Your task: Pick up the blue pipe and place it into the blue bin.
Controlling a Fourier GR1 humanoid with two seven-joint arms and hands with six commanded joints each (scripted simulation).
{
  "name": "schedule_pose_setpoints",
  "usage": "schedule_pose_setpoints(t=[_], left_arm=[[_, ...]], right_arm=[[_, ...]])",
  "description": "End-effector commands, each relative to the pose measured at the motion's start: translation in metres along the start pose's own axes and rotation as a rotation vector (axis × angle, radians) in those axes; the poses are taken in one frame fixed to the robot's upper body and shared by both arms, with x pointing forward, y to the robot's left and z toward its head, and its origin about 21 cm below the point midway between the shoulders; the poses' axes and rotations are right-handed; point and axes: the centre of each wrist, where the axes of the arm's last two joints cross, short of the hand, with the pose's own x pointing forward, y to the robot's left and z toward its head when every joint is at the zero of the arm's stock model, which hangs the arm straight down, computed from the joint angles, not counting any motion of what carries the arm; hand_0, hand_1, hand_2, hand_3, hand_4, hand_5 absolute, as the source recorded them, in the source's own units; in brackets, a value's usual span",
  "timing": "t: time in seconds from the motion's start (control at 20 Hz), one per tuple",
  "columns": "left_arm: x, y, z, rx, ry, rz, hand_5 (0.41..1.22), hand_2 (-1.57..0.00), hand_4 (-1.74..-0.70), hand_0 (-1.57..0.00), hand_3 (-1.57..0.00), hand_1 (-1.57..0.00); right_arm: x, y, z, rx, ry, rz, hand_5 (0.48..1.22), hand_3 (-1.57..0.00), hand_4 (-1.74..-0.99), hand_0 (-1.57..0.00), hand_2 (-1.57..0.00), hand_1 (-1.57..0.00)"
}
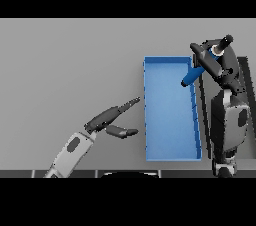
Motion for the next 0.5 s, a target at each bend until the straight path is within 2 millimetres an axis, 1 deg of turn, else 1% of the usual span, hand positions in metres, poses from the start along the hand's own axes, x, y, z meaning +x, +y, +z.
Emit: schedule_pose_setpoints(t=[0.0,0.05,0.2,0.25,0.3,0.35,0.45], left_arm=[[-0.002,0.002,0.001,-0.005,0.005,-0.002,0.461,0.00,-0.83,0.00,0.00,0.00],[-0.003,0.003,0.004,-0.004,0.006,0.000,0.462,0.00,-0.82,0.00,0.00,0.00],[-0.002,0.001,0.003,-0.010,-0.006,-0.001,0.464,0.00,-0.83,0.00,0.00,0.00],[0.000,0.002,0.003,-0.008,-0.013,0.002,0.466,0.00,-0.83,0.00,0.00,0.00],[-0.002,0.003,0.007,-0.005,-0.011,-0.003,0.468,0.00,-0.83,0.00,0.00,0.00],[-0.003,0.002,0.007,-0.006,-0.008,0.000,0.469,0.00,-0.83,0.00,0.00,0.00],[-0.001,0.003,0.005,0.001,0.004,0.004,0.470,0.00,-0.83,0.00,0.00,0.00]], right_arm=[[-0.006,-0.007,0.003,-0.031,0.029,-0.009,1.221,-1.57,-1.499,-1.57,-1.57,-1.57],[-0.016,-0.010,0.006,-0.058,0.059,-0.023,1.221,-1.57,-1.499,-1.57,-1.57,-1.57],[-0.054,-0.023,0.027,-0.142,0.194,-0.041,1.221,-1.57,-1.499,-1.57,-1.57,-1.57],[-0.067,-0.025,0.035,-0.170,0.243,-0.056,1.221,-1.57,-1.499,-1.57,-1.57,-1.57],[-0.078,-0.026,0.042,-0.202,0.285,-0.066,1.221,-1.57,-1.499,-1.57,-1.57,-1.57],[-0.090,-0.027,0.048,-0.246,0.336,-0.084,1.221,-1.57,-1.499,-1.57,-1.57,-1.57],[-0.105,-0.028,0.062,-0.309,0.424,-0.088,1.221,-1.57,-1.499,-1.57,-1.57,-1.57]])
